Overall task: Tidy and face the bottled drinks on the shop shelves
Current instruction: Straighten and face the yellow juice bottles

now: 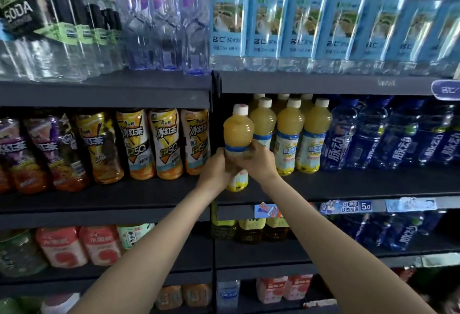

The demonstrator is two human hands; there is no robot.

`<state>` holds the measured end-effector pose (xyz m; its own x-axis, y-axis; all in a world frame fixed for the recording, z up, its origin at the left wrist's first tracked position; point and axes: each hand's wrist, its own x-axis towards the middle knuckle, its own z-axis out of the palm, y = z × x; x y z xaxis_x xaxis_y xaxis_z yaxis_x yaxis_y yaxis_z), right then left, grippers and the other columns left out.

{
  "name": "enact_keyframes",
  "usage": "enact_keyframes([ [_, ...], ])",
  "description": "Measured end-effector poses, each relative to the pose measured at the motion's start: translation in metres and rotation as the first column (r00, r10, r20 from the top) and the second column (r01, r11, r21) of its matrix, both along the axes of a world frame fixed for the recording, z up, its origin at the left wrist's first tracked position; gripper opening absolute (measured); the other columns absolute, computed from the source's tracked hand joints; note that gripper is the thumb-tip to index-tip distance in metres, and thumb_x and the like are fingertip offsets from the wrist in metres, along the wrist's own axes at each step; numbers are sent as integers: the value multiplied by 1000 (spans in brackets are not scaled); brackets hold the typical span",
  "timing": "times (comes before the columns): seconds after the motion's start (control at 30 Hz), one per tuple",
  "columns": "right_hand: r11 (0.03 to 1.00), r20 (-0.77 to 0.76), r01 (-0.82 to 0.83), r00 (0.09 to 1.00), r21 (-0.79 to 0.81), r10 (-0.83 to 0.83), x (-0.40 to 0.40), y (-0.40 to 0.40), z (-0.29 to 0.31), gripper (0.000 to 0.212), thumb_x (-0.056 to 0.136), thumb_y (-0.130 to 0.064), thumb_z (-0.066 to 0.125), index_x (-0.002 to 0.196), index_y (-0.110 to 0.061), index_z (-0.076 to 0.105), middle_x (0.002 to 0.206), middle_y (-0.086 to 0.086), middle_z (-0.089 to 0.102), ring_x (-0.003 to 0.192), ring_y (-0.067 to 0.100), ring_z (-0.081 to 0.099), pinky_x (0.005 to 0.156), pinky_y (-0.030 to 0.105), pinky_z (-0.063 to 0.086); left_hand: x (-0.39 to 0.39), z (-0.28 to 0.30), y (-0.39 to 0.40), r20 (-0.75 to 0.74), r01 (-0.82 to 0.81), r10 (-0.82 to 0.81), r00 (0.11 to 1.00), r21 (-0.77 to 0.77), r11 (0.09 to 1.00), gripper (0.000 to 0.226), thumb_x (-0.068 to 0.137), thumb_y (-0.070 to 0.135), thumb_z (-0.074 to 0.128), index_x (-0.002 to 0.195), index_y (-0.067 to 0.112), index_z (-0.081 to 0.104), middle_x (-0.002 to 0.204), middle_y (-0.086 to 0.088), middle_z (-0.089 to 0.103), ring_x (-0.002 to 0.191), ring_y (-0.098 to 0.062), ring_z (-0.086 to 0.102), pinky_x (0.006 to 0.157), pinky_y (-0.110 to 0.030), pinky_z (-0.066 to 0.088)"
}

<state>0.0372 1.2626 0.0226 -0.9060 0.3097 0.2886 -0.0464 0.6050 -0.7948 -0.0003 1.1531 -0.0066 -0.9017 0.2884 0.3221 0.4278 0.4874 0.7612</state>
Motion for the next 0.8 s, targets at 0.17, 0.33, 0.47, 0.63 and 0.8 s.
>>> enact_keyframes([
  [0.17,994,-5,101,995,40,-101,-2,41,-8,35,82,-18,72,112,-3,62,109,12,67,104,27,62,83,30,48,-19,-3,13,0,-128,128,992,-38,991,50,86,32,65,120,2,45,118,-16,60,110,-31,56,74,-29,41],
  [0.33,978,31,139,989,157,-146,-12,57,-16,52,84,-22,70,125,0,46,117,16,62,110,31,57,73,21,36,-30,-9,28,-17,-223,223,975,16,975,60,85,32,66,131,3,40,128,-15,54,119,-30,51,92,-36,44],
  [0.47,963,114,162,975,213,-189,-27,41,-17,51,89,-24,64,124,0,37,123,19,57,115,36,53,79,36,40,-29,-14,30,-20,-243,244,970,44,969,66,80,32,71,131,5,41,127,-12,56,118,-27,52,92,-36,44],
  [0.63,928,94,191,968,320,-232,-29,39,-23,43,94,-25,58,122,0,37,120,20,57,113,38,54,82,42,44,-34,-11,34,-10,-283,283,959,-44,958,70,84,32,68,138,4,34,136,-13,48,125,-28,46,95,-34,39],
  [0.8,926,67,175,976,334,-208,-27,42,-25,45,92,-29,60,118,0,38,117,21,58,110,40,56,81,44,45,-31,-12,38,17,-295,297,955,-80,952,77,87,32,63,146,6,21,147,-12,36,133,-27,37,103,-35,34],
])
